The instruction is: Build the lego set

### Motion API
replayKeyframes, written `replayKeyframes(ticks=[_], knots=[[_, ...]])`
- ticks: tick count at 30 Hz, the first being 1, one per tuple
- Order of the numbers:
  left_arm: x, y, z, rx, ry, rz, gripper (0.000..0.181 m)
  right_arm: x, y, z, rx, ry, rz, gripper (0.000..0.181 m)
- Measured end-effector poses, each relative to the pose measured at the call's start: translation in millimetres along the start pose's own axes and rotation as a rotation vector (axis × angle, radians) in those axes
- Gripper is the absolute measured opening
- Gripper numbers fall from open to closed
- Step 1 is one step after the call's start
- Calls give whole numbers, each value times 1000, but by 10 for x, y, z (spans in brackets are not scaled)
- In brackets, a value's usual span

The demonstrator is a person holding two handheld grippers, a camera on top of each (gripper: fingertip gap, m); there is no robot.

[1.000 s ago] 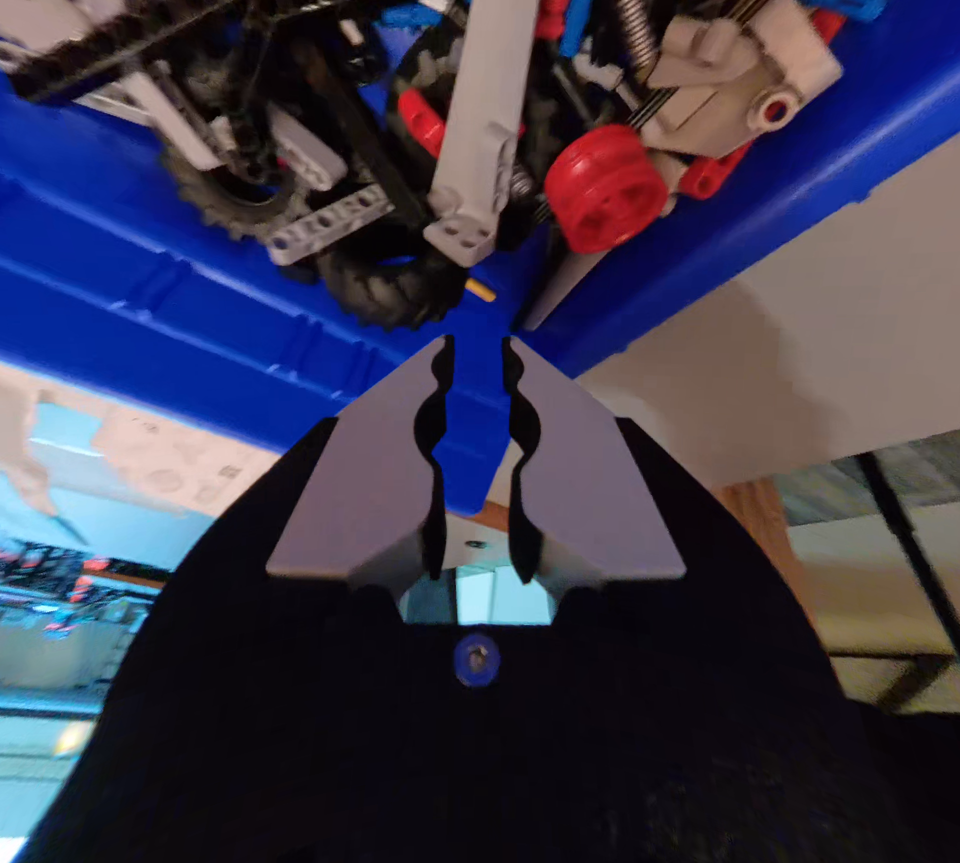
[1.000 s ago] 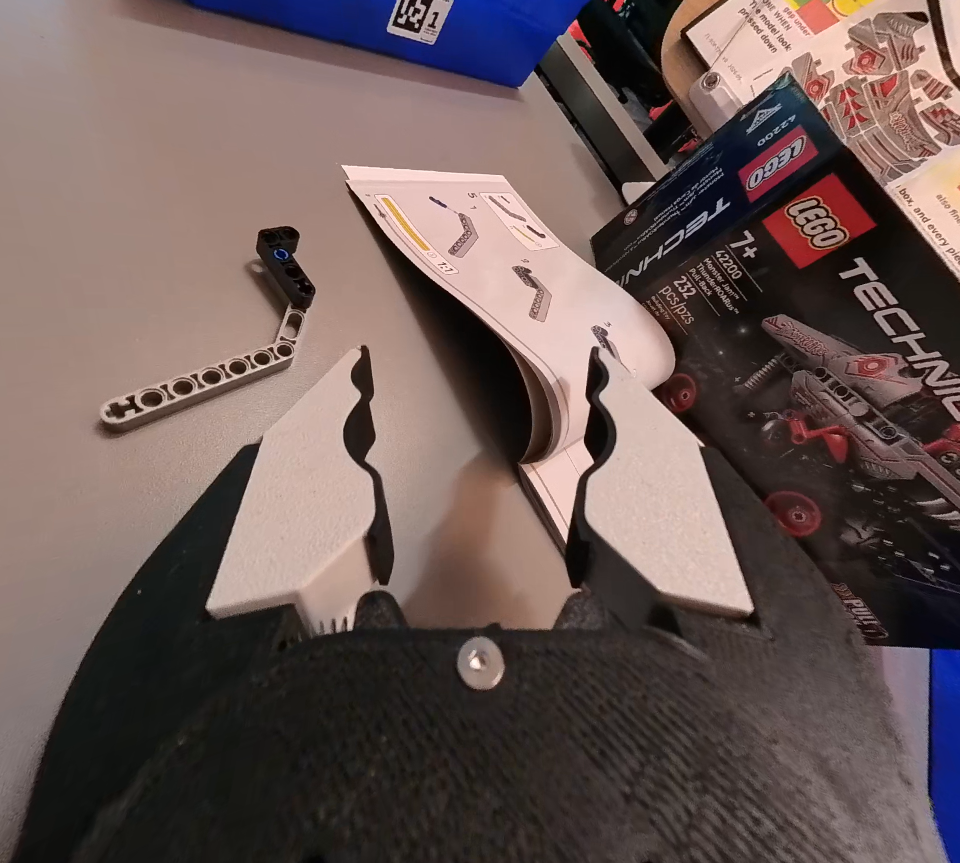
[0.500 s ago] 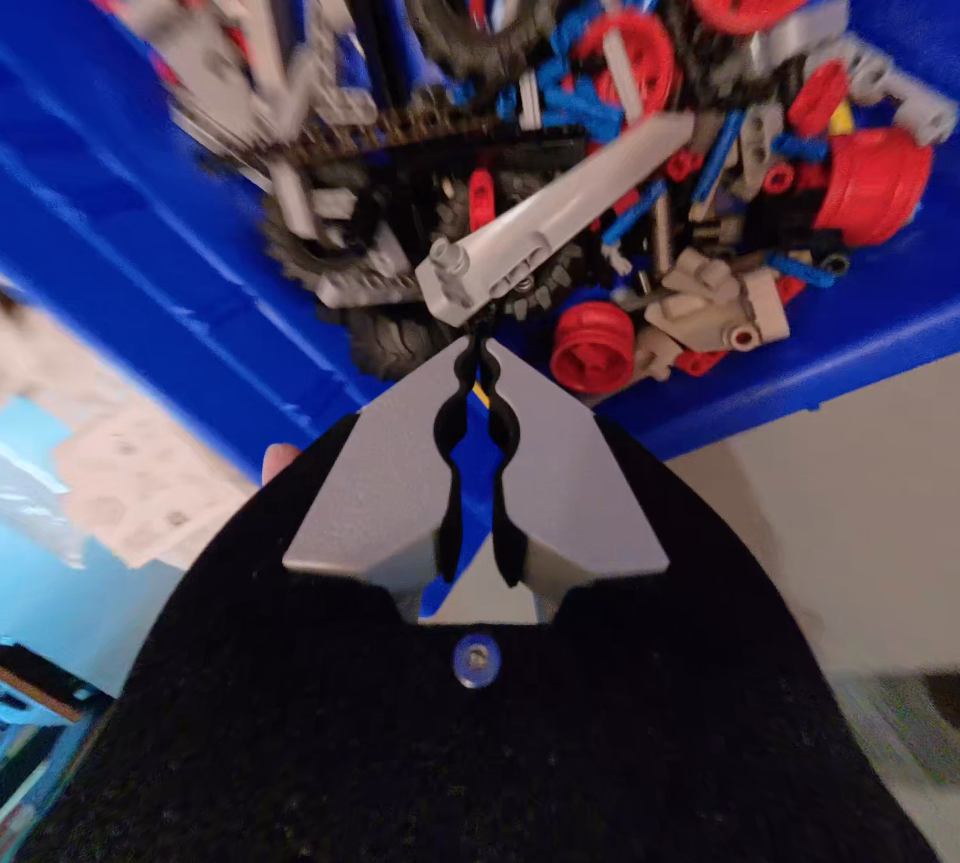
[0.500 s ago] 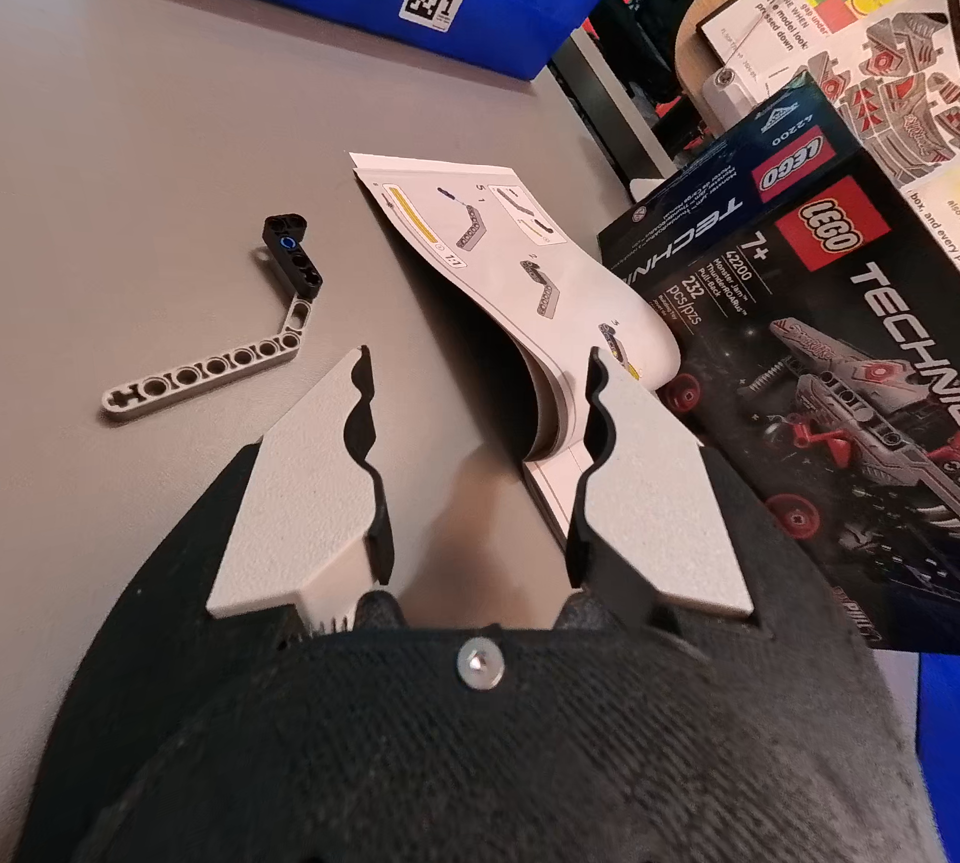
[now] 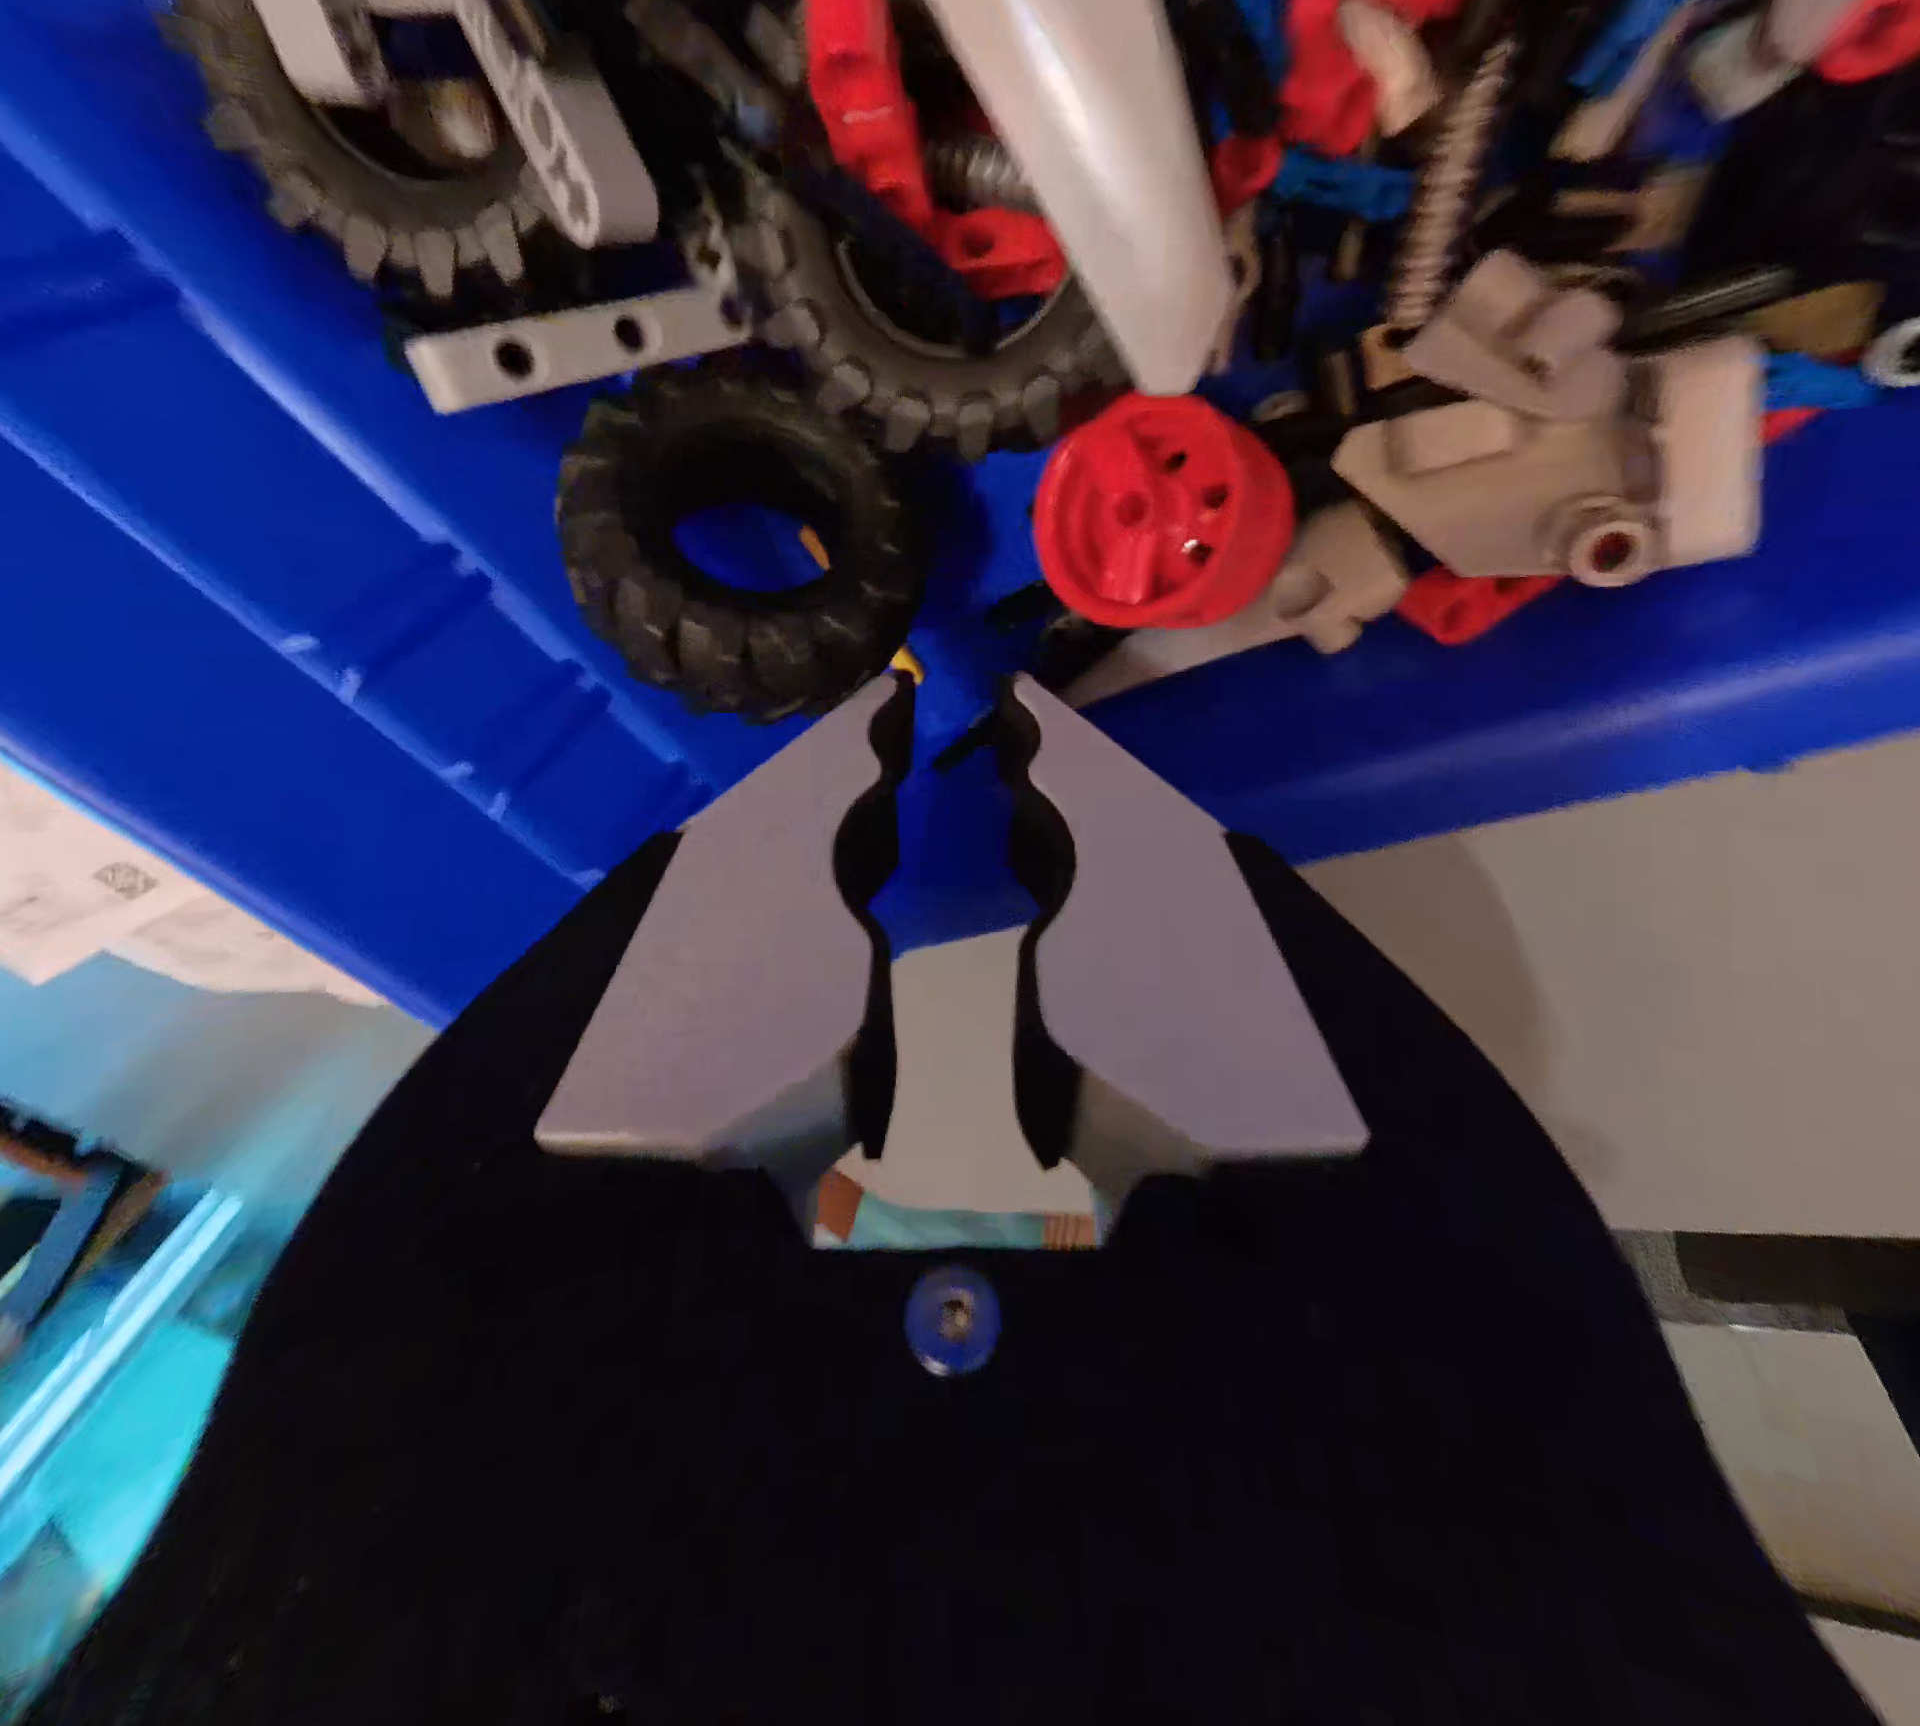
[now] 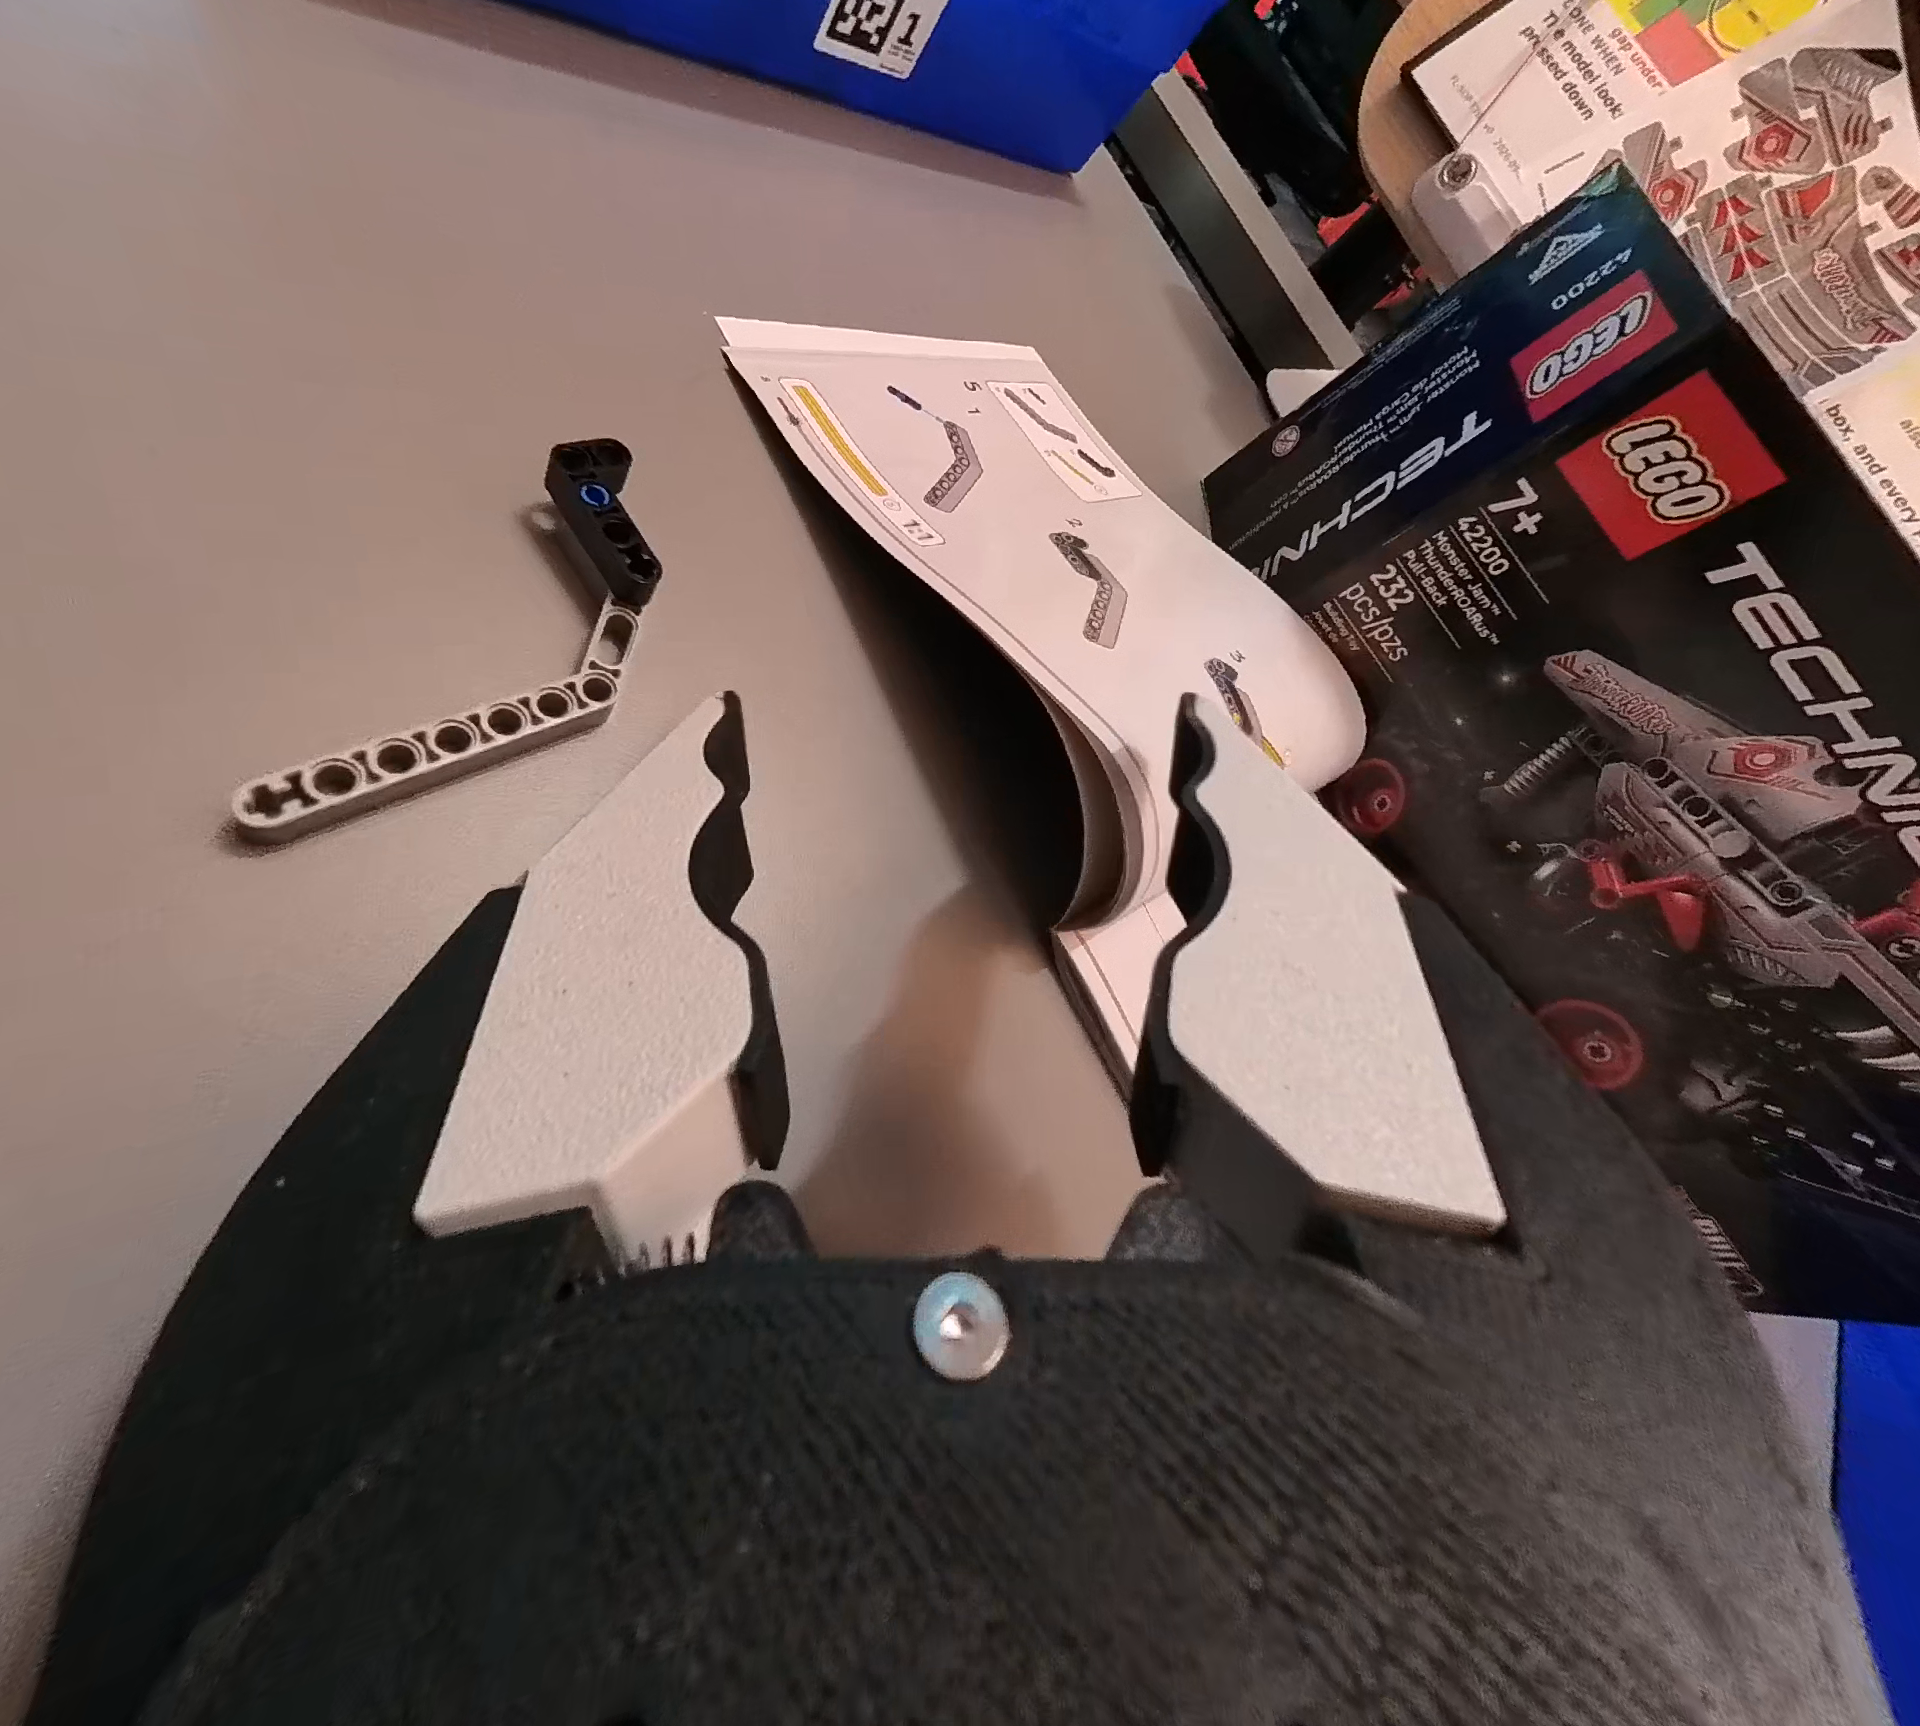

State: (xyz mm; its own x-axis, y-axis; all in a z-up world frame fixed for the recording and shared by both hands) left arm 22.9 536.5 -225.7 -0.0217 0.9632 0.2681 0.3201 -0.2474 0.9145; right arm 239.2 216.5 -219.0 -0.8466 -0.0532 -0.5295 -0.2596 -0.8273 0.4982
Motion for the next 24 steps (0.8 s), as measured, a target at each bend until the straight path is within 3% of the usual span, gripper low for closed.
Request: replayKeyframes(ticks=[1, 8, 12, 16, 20, 24], knots=[[35, -32, -44, 35, 17, 31, 11, 4, 1, 0, 2, 7, -2, 81], [119, -105, -45, 105, 69, 128, 0, 16, 18, 15, -1, 24, 1, 81], [110, 96, 212, -135, 129, 131, 0, 29, 23, 17, -1, 35, 3, 81], [276, 478, 395, -361, 187, 277, 1, 10, 24, -4, 9, 36, -1, 81], [177, 278, 270, -224, 153, 160, 14, 13, 27, -2, 7, 34, 3, 81], [105, 40, 203, -121, 127, 94, 14, 31, 24, 0, 9, 46, 7, 81]])
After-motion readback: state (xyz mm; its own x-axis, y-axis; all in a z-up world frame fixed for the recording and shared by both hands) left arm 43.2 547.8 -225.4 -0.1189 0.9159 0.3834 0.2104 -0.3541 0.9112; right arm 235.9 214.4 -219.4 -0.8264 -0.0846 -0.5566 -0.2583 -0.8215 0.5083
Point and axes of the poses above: each gripper's, where its closed fingertips meet, y back along the fingers, z out of its top, x = y × z across the jaws, the point moved 3 cm from there along y, back along the fingers, and after that the axes turned 7 degrees about x, right-handed, at the moved point
